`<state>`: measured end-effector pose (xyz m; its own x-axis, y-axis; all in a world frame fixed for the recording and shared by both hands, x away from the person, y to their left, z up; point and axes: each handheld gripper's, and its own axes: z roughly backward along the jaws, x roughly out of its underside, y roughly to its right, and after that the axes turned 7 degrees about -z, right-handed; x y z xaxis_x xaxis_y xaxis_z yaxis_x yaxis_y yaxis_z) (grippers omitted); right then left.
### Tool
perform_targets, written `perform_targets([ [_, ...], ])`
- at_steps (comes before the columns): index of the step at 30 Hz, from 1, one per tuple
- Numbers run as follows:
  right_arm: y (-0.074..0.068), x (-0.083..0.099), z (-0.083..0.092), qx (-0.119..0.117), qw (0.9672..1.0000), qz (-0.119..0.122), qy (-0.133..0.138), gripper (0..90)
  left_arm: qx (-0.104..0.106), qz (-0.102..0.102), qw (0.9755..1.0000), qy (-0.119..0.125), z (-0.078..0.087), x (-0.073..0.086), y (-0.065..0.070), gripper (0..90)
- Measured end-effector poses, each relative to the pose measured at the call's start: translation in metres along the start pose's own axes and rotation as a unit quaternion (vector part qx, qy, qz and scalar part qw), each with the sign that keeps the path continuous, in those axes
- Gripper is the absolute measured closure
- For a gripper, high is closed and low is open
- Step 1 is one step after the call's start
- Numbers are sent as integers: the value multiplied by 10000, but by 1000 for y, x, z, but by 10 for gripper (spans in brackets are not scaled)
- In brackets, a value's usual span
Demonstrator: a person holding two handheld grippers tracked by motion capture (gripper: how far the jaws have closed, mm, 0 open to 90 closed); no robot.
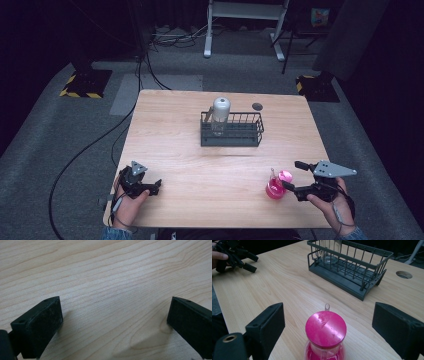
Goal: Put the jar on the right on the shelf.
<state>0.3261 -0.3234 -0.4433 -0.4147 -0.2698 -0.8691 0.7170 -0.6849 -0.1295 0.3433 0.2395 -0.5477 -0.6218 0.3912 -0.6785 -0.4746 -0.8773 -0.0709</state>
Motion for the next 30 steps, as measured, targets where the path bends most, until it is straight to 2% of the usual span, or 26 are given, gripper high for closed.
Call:
perform_targets([
  [18, 2, 15, -20, -65, 9997, -21, -246, 267, 1, 2, 10000, 1, 0, 0, 0, 2],
  [24, 3, 18, -22, -55, 9995, 66, -306, 373, -1, -1, 10000, 1, 0, 0, 0, 2],
  [27, 3, 18, -22, -46, 9993, 128, -343, 466, 0, 0, 10000, 2, 0, 0, 0, 2],
  [30, 2, 18, -22, -40, 9992, 161, -358, 480, 0, 1, 10000, 2, 0, 0, 0, 2],
])
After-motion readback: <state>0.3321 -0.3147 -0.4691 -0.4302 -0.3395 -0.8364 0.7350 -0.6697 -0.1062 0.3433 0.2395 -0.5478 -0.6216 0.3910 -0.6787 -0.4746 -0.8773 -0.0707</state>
